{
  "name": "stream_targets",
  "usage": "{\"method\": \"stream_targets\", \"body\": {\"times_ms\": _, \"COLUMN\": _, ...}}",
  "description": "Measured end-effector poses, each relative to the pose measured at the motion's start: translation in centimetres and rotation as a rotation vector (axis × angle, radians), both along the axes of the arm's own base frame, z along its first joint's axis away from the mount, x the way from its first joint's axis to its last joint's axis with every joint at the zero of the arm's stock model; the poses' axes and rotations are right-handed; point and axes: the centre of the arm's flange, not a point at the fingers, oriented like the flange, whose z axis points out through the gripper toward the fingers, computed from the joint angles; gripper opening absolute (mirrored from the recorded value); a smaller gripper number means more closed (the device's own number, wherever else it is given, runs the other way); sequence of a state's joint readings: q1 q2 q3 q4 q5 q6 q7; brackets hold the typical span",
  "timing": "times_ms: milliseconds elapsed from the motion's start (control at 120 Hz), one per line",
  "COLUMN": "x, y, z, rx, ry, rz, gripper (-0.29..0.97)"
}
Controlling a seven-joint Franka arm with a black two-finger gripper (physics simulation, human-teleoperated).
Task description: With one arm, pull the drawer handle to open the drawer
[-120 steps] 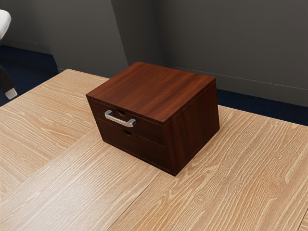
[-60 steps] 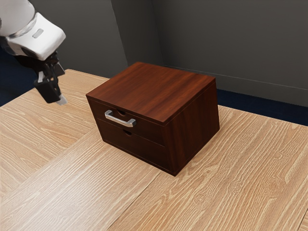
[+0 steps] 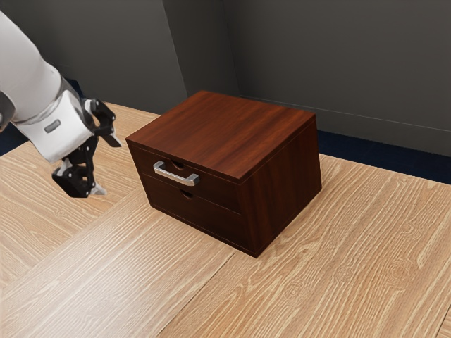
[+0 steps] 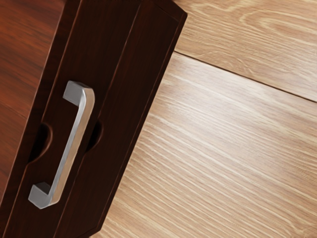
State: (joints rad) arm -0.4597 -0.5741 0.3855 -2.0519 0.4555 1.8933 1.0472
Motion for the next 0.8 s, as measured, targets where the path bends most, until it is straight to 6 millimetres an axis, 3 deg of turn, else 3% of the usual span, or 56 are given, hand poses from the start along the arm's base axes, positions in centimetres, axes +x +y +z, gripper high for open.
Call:
{"method": "stream_targets", "body": {"times_ms": 117, "x": -0.6, "y": 0.5, "z": -1.2, "rx": 0.030, "ry": -0.015, "rz": -0.055, "gripper": 0.68}}
{"method": "stream_targets", "body": {"times_ms": 317, "x": -1.1, "y": 1.4, "z": -0.9, "rx": 0.029, "ry": -0.017, "rz": -0.084, "gripper": 0.68}}
{"method": "stream_targets", "body": {"times_ms": 800, "x": -2.1, "y": 1.1, "z": -5.8, "rx": 0.078, "ry": 0.030, "rz": -0.279, "gripper": 0.68}}
